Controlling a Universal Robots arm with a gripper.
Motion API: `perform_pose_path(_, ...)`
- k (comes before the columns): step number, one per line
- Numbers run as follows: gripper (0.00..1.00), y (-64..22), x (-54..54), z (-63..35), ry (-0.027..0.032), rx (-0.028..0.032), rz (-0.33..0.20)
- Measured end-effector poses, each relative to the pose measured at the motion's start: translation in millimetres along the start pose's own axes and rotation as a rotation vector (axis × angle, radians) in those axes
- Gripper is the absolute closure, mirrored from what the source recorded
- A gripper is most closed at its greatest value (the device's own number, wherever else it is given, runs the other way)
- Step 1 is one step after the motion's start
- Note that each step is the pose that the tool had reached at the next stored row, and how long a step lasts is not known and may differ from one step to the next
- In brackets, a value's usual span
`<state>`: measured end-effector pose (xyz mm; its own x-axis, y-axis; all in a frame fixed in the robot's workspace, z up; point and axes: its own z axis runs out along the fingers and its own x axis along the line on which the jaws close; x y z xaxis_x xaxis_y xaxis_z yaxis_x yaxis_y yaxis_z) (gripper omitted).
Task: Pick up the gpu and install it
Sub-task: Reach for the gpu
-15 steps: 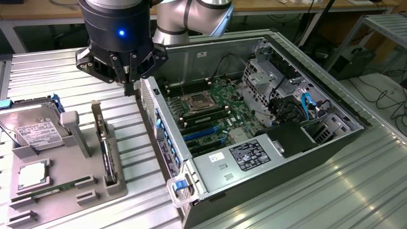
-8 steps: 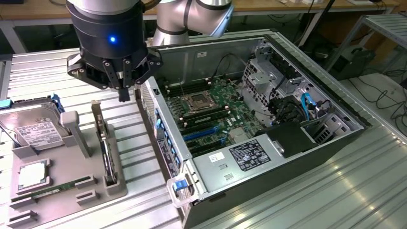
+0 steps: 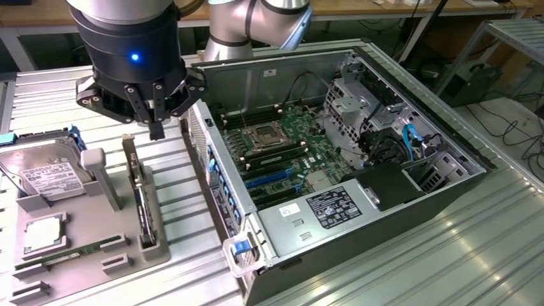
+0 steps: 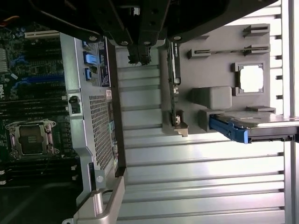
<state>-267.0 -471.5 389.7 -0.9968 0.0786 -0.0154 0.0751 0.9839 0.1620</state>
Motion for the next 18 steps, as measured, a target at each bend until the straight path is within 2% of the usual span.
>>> perform_pose_path(1, 0.89, 1.2, 1.4, 0.5, 0.0002, 0.0006, 0.000)
perform_pose_path(2, 0.89, 4.9, 2.7, 1.9, -0.0002, 0.0068, 0.000)
perform_pose_path(3, 0.89, 8.7, 3.7, 3.3, -0.0010, 0.0161, -0.001)
perform_pose_path(4, 0.89, 10.1, 4.9, 4.0, -0.0013, 0.0201, -0.001)
perform_pose_path(7, 0.89, 13.8, 7.4, 5.5, -0.0027, 0.0491, -0.007)
perform_pose_path(9, 0.89, 14.4, 10.6, 6.3, -0.0021, 0.0635, -0.015)
perform_pose_path(14, 0.89, 16.1, 26.4, 8.1, -0.0009, 0.0676, -0.021)
perform_pose_path(18, 0.89, 15.1, 41.5, 9.5, -0.0009, 0.0685, -0.023)
